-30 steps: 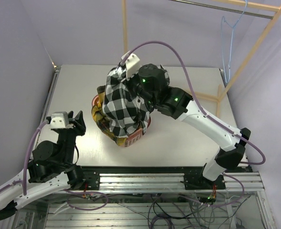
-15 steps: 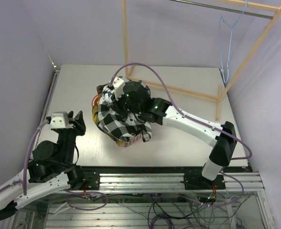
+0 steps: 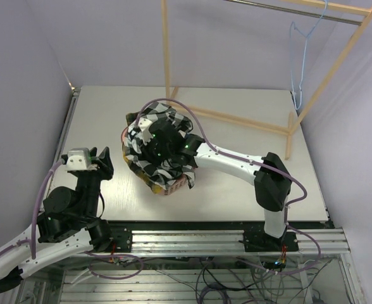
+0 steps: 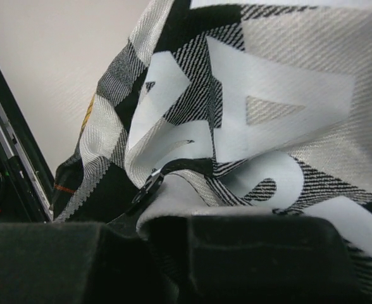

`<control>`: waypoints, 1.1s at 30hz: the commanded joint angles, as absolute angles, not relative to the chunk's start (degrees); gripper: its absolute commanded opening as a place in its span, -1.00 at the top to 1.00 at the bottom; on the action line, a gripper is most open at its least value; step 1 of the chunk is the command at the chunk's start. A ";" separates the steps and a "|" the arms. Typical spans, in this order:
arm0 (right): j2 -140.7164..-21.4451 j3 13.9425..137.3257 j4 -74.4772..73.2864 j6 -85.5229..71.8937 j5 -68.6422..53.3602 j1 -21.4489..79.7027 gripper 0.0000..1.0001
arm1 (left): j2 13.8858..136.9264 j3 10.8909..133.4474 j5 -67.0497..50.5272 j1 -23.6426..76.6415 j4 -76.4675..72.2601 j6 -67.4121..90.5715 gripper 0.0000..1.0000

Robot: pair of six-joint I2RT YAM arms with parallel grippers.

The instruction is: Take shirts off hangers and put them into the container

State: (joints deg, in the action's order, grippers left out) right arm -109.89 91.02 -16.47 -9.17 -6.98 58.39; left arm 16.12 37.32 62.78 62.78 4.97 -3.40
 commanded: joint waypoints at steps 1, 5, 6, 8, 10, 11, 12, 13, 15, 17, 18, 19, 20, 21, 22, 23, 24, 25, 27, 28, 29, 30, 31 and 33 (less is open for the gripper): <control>-114.42 87.75 -19.00 -12.10 -9.27 58.80 1.00 | 16.87 37.88 62.79 62.49 4.92 -2.92 -0.01; -118.81 86.58 -20.04 -13.39 -11.24 58.79 1.00 | 17.26 37.92 62.70 62.48 4.92 -2.90 -0.01; -119.92 86.57 -20.69 -13.63 -11.63 58.80 1.00 | 17.36 37.89 62.70 62.49 4.92 -2.90 -0.01; -121.72 86.36 -20.77 -13.79 -12.55 58.80 1.00 | 17.54 37.96 62.63 62.46 4.96 -2.91 -0.01; -122.71 86.21 -20.39 -13.59 -12.57 58.80 0.99 | 17.78 38.03 62.66 62.40 5.07 -2.84 -0.01; -122.92 86.24 -20.13 -13.40 -12.55 58.80 0.96 | 17.90 38.05 62.64 62.36 5.07 -2.77 -0.01; -122.86 86.47 -19.76 -13.24 -12.38 58.82 0.91 | 18.02 38.06 62.65 62.40 5.11 -2.73 -0.01; -122.80 86.79 -19.70 -12.96 -12.37 58.80 0.86 | 18.11 38.06 62.59 62.40 5.18 -2.75 -0.01; -122.56 88.15 -20.19 -12.43 -12.60 58.80 0.77 | 18.37 38.12 62.64 62.40 5.23 -2.66 -0.02; -122.16 90.12 -21.78 -11.77 -12.40 58.85 0.66 | 18.47 38.08 62.61 62.40 5.19 -2.64 -0.03; -121.76 91.01 -22.51 -11.51 -12.03 58.82 0.61 | 18.61 38.14 62.57 62.40 5.28 -2.64 -0.03; -121.35 91.94 -23.11 -11.23 -11.61 58.80 0.57 | 18.70 38.14 62.54 62.40 5.34 -2.64 -0.04; -120.73 92.73 -23.73 -11.17 -11.09 58.80 0.48 | 18.79 38.14 62.56 62.40 5.36 -2.66 -0.04; -120.04 93.67 -24.41 -11.16 -10.43 58.80 0.36 | 18.98 38.14 62.57 62.40 5.30 -2.68 -0.05; -119.34 94.76 -25.07 -11.04 -9.83 58.77 0.24 | 19.05 38.14 62.49 62.35 5.30 -2.64 -0.05; -118.51 95.44 -25.62 -11.00 -9.17 58.86 0.12 | 19.26 38.22 62.40 62.34 5.31 -2.64 -0.06; -117.24 96.02 -25.99 -10.99 -8.33 58.81 0.01 | 19.34 38.23 62.36 62.32 5.33 -2.64 -0.06; -116.29 96.53 -26.33 -11.06 -7.35 58.80 -0.03 | 19.47 38.23 62.32 62.31 5.37 -2.61 -0.07; -113.66 97.56 -26.72 -10.97 -5.04 58.80 -0.08 | 19.70 38.25 62.19 62.34 5.36 -2.64 -0.07; -112.63 98.18 -26.80 -10.80 -4.33 58.80 -0.10 | 19.81 38.30 62.14 62.32 5.34 -2.64 -0.08; -111.59 98.76 -26.83 -10.53 -3.52 58.75 -0.19 | 19.86 38.32 62.14 62.31 5.29 -2.64 -0.08; -110.66 99.28 -26.68 -10.28 -2.74 58.79 -0.27 | 19.93 38.32 62.13 62.25 5.33 -2.57 -0.08; -109.63 99.72 -26.33 -9.82 -2.39 58.80 -0.45 | 19.89 38.32 62.14 62.23 5.36 -2.55 -0.09; -108.16 100.69 -26.19 -9.07 -1.60 58.81 -0.57 | 19.99 38.40 62.14 62.23 5.49 -2.52 -0.08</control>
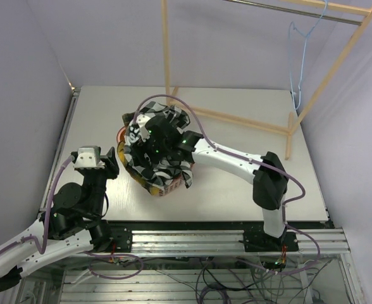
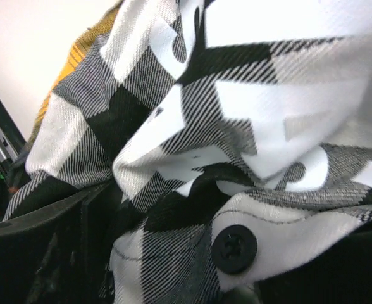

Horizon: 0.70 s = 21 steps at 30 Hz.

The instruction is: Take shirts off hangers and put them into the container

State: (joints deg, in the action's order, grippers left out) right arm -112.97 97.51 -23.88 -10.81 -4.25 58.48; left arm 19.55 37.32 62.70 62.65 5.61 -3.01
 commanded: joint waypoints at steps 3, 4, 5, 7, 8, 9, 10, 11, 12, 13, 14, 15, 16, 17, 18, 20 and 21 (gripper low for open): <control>-107.03 102.69 -27.11 -8.41 -0.14 58.80 -0.59 | 19.65 38.41 62.24 62.14 5.67 -2.37 -0.08; -106.54 103.12 -27.35 -8.31 0.25 58.84 -0.59 | 19.52 38.41 62.24 62.14 5.66 -2.34 -0.09; -106.00 103.23 -27.33 -8.27 0.60 58.80 -0.60 | 19.45 38.33 62.23 62.14 5.64 -2.29 -0.09; -104.43 102.57 -26.77 -8.30 1.36 58.80 -0.60 | 19.34 38.32 62.18 62.14 5.71 -2.21 -0.08; -103.10 102.04 -26.46 -8.34 1.84 58.76 -0.60 | 19.29 38.32 62.14 62.15 5.71 -2.21 -0.08; -101.94 101.44 -26.04 -8.30 2.56 58.84 -0.60 | 19.31 38.32 62.07 62.14 5.78 -2.15 -0.09; -100.68 100.57 -25.57 -8.34 3.45 58.85 -0.63 | 19.33 38.36 62.06 62.14 5.79 -2.18 -0.08; -99.20 99.62 -25.18 -8.35 5.07 58.83 -0.66 | 19.39 38.40 62.05 62.14 5.83 -2.09 -0.08; -97.71 98.55 -24.68 -8.23 6.63 58.80 -0.67 | 19.54 38.43 61.97 62.12 5.88 -2.04 -0.09; -95.94 97.36 -24.39 -7.97 8.11 58.80 -0.69 | 19.63 38.41 61.99 62.14 5.88 -2.02 -0.09; -94.02 95.94 -23.86 -7.81 9.96 58.81 -0.72 | 19.71 38.47 61.97 62.15 5.94 -2.02 -0.08; -92.04 94.17 -23.32 -7.70 11.95 58.80 -0.75 | 19.77 38.56 62.05 62.12 6.06 -1.87 -0.08; -89.65 92.37 -22.82 -7.57 13.81 58.78 -0.76 | 19.80 38.63 62.05 62.09 6.15 -1.77 -0.08; -87.22 90.20 -22.32 -7.52 15.72 58.72 -0.77 | 19.95 38.67 62.08 62.09 6.25 -1.75 -0.09; -84.73 88.11 -21.73 -7.45 17.16 58.71 -0.78 | 20.06 38.61 62.13 62.08 6.25 -1.75 -0.09; -79.53 83.27 -20.63 -7.66 19.83 58.73 -0.80 | 20.24 38.71 62.15 62.06 6.40 -1.64 -0.09; -76.88 81.24 -20.30 -7.87 21.08 58.64 -0.81 | 20.44 38.82 62.10 62.06 6.52 -1.64 -0.09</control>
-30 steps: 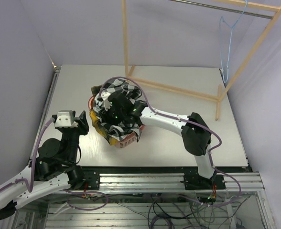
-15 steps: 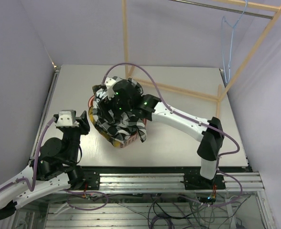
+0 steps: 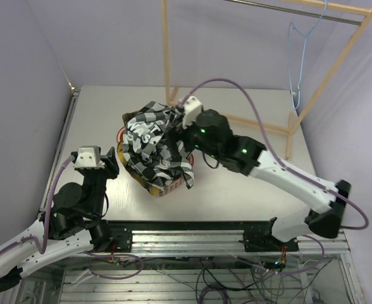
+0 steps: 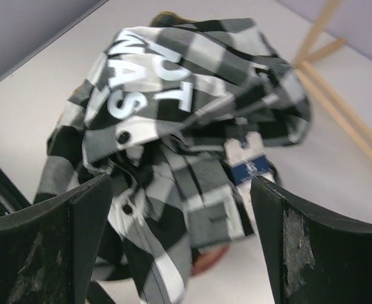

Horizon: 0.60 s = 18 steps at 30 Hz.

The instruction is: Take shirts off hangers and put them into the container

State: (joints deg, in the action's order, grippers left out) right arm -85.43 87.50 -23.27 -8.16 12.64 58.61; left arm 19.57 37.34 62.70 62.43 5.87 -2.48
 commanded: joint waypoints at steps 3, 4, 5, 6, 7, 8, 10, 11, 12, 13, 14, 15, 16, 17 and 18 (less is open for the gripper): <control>-69.46 75.13 -20.60 -8.70 24.03 58.58 -0.84 | 21.02 39.44 62.34 62.05 7.34 -1.63 -0.08; -67.65 73.59 -21.16 -8.90 24.83 58.61 -0.85 | 21.09 39.68 62.60 62.07 7.75 -1.41 -0.08; -66.23 72.27 -21.98 -9.26 25.96 58.54 -0.85 | 21.15 39.80 62.67 62.05 7.80 -1.35 -0.08; -64.86 71.19 -22.94 -9.68 26.69 58.54 -0.85 | 21.03 39.74 62.52 62.05 7.78 -1.38 -0.08; -63.68 70.12 -23.98 -10.08 27.43 58.55 -0.85 | 20.87 39.61 62.30 62.05 7.63 -1.33 -0.08; -62.55 68.93 -24.98 -10.56 28.07 58.49 -0.85 | 20.71 39.56 61.97 62.05 7.61 -1.18 -0.08; -60.34 65.71 -26.74 -11.71 29.90 58.45 -0.85 | 20.78 39.55 61.55 62.05 7.67 -0.98 -0.08; -59.16 63.88 -27.58 -12.52 30.71 58.47 -0.84 | 21.00 39.62 61.52 62.07 7.78 -0.89 -0.08; -58.21 61.79 -28.19 -13.09 31.36 58.33 -0.81 | 21.19 39.71 61.53 62.05 7.96 -0.80 -0.08; -57.25 59.94 -28.73 -13.93 31.94 58.18 -0.79 | 21.47 39.80 61.40 62.05 8.09 -0.71 -0.08; -56.28 58.08 -29.11 -14.75 32.16 57.96 -0.76 | 21.70 39.89 61.17 62.05 8.26 -0.63 -0.08; -55.24 55.34 -28.92 -15.20 32.05 57.68 -0.75 | 21.89 39.97 60.93 62.07 8.26 -0.55 -0.08; -54.09 53.21 -28.53 -15.74 31.77 57.37 -0.74 | 22.12 39.99 60.77 62.12 8.28 -0.53 -0.08; -53.02 51.16 -27.84 -15.96 30.99 56.68 -0.74 | 22.42 40.03 60.63 62.06 8.36 -0.53 -0.08; -51.79 48.81 -26.85 -15.73 29.78 55.97 -0.74 | 22.68 40.07 60.52 62.05 8.37 -0.52 -0.07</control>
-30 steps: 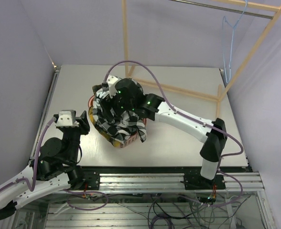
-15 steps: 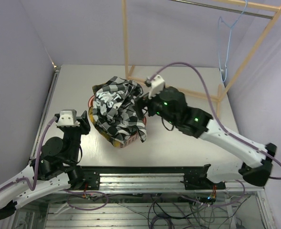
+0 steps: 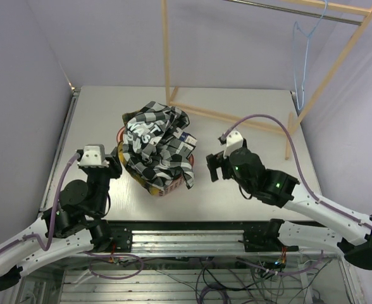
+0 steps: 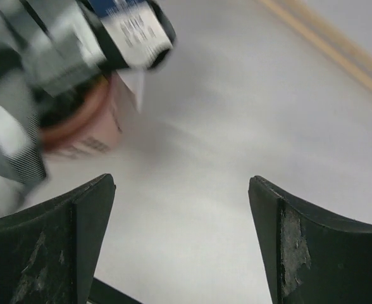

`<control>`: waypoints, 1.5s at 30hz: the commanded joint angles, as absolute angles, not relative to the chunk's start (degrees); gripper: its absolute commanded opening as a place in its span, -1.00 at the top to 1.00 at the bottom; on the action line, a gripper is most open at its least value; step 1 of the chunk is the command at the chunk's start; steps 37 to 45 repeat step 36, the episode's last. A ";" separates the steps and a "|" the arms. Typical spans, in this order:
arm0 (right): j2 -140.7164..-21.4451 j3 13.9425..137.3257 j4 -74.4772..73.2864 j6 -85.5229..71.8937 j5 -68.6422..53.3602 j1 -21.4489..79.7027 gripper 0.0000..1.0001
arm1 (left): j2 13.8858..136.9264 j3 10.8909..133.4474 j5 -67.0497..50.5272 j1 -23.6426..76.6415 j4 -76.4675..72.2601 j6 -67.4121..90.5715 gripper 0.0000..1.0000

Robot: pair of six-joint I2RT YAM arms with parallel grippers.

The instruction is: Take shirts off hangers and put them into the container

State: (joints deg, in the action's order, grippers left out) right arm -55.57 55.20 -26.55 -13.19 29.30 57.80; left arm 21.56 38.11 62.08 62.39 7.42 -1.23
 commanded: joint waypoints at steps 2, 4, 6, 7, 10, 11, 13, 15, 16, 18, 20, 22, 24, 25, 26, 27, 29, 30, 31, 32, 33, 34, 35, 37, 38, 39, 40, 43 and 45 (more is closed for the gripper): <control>-49.41 46.27 -25.32 -15.66 27.38 53.52 -0.73 | 23.13 40.08 60.47 62.05 8.39 -0.58 -0.07; -47.97 44.80 -24.28 -15.69 24.44 49.86 -0.69 | 23.55 40.16 60.47 62.05 8.46 -0.52 -0.07; -47.29 43.96 -22.98 -16.06 19.82 44.65 -0.61 | 23.87 40.29 60.47 62.03 8.67 -0.49 -0.06; -47.46 43.75 -22.80 -16.30 17.30 41.39 -0.59 | 24.02 40.40 60.47 62.05 8.88 -0.38 -0.07; -49.21 42.48 -21.74 -16.70 7.88 32.46 -0.50 | 23.85 40.60 60.47 62.05 9.22 -0.06 -0.06; -50.22 41.95 -21.39 -16.79 5.29 30.41 -0.45 | 23.50 40.48 60.47 62.05 9.19 -0.08 -0.06; -52.03 41.26 -21.14 -17.07 2.92 28.63 -0.16 | 22.94 40.27 60.47 62.05 8.89 -0.25 -0.06; -52.84 41.30 -21.14 -17.04 2.37 28.50 0.22 | 22.41 40.09 60.47 62.05 8.63 -0.51 -0.07; -52.47 41.31 -20.81 -17.13 2.04 28.55 0.24 | 22.34 40.00 60.47 62.07 8.48 -0.67 -0.07; -50.59 41.31 -20.11 -17.60 2.76 28.53 0.24 | 22.23 39.99 60.47 62.05 8.31 -0.95 -0.07; -47.71 41.23 -19.22 -18.29 5.27 28.49 0.02 | 22.62 39.99 60.47 62.06 8.29 -1.18 -0.07; -45.51 41.43 -18.49 -20.25 8.06 28.54 -0.36 | 23.05 40.23 60.47 62.05 8.56 -1.07 -0.07; -44.19 41.68 -18.13 -23.31 10.61 28.51 -0.52 | 23.32 40.25 60.47 62.05 8.57 -1.02 -0.07; -43.88 41.85 -18.19 -24.53 11.81 28.51 -0.56 | 23.39 40.25 60.47 62.03 8.62 -0.97 -0.07; -43.61 41.96 -18.38 -25.73 12.76 28.51 -0.62 | 23.48 40.25 60.47 62.05 8.57 -0.97 -0.06; -43.52 41.97 -18.57 -27.22 13.83 28.49 -0.64 | 23.57 40.25 60.47 62.05 8.64 -0.94 -0.07; -43.72 42.28 -19.34 -29.86 15.61 28.51 -0.66 | 23.63 40.41 60.47 62.01 8.83 -0.80 -0.06; -43.82 42.45 -19.87 -30.37 15.98 28.54 -0.65 | 23.60 40.43 60.47 62.00 8.88 -0.75 -0.06; -44.00 42.59 -20.25 -30.73 16.41 28.53 -0.64 | 23.48 40.51 60.47 62.04 8.88 -0.79 -0.06; -44.13 42.73 -20.75 -30.83 16.88 28.49 -0.62 | 23.24 40.45 60.47 62.05 8.94 -0.80 -0.06; -44.13 42.79 -20.90 -30.74 17.03 28.56 -0.60 | 23.04 40.39 60.47 62.04 8.81 -0.79 -0.06; -44.07 42.68 -20.95 -30.56 16.77 28.56 -0.59 | 22.74 40.30 60.47 62.09 8.73 -0.79 -0.06; -43.91 42.57 -20.91 -30.40 16.31 28.49 -0.59 | 22.53 40.26 60.47 62.07 8.74 -0.79 -0.06; -43.75 42.54 -20.86 -30.19 16.19 28.49 -0.60 | 22.32 40.17 60.47 62.05 8.63 -0.79 -0.07; -43.75 42.54 -20.86 -30.19 16.19 28.49 -0.60 | 22.32 40.17 60.47 62.05 8.63 -0.79 -0.07; -43.75 42.54 -20.86 -30.19 16.19 28.49 -0.60 | 22.32 40.17 60.47 62.05 8.63 -0.79 -0.07; -43.75 42.54 -20.86 -30.19 16.19 28.49 -0.60 | 22.32 40.17 60.47 62.05 8.63 -0.79 -0.07; -43.75 42.54 -20.86 -30.19 16.19 28.49 -0.60 | 22.32 40.17 60.47 62.05 8.63 -0.79 -0.07; -43.75 42.54 -20.86 -30.19 16.19 28.49 -0.60 | 22.32 40.17 60.47 62.05 8.63 -0.79 -0.07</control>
